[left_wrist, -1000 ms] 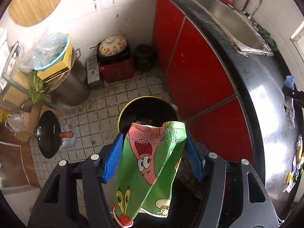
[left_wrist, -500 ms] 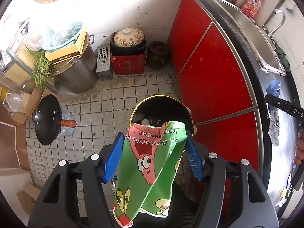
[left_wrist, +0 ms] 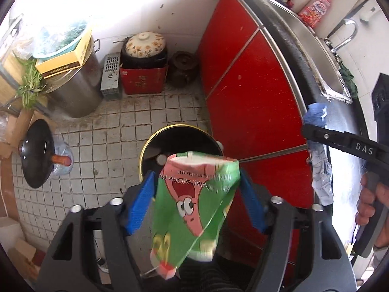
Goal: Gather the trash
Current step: 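Open left tool over the bin while right tool releases the crumpled paper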
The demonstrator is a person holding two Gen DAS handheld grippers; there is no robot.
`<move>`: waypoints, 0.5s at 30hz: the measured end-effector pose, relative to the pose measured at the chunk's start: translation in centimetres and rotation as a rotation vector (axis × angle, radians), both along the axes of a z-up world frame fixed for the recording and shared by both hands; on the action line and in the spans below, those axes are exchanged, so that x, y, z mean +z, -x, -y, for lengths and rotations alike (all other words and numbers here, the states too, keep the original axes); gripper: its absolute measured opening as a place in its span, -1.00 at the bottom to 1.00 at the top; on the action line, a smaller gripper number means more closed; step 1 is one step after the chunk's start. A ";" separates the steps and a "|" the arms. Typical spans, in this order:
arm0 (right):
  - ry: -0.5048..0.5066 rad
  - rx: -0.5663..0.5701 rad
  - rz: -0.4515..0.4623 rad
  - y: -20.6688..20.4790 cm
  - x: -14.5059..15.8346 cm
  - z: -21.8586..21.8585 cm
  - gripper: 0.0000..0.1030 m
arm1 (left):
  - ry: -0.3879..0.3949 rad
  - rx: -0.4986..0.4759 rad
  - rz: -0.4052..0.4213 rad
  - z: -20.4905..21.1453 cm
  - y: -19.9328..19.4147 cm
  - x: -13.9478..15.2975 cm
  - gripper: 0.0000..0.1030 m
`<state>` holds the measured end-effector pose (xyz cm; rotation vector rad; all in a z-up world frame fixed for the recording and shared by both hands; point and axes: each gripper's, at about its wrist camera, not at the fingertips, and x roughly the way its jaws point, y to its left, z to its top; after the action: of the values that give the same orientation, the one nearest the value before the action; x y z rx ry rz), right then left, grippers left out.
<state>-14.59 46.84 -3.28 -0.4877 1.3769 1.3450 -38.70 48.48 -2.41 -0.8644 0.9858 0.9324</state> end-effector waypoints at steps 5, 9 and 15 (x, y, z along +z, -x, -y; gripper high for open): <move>-0.002 0.018 -0.111 0.7 0.5 -0.8 -0.31 | -0.086 0.030 -0.068 0.4 -0.4 1.1 0.86; -0.039 0.005 -0.131 0.3 2.2 -0.5 0.33 | -0.079 0.123 -0.050 0.0 1.1 2.5 0.87; -0.155 -0.162 -0.175 -7.0 5.8 5.7 0.87 | -0.100 0.106 -0.077 -0.1 -1.4 3.8 0.87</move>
<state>-7.58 41.18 2.56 -0.1543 1.4080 1.3723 -37.26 48.63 1.44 -0.8077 0.9582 1.1031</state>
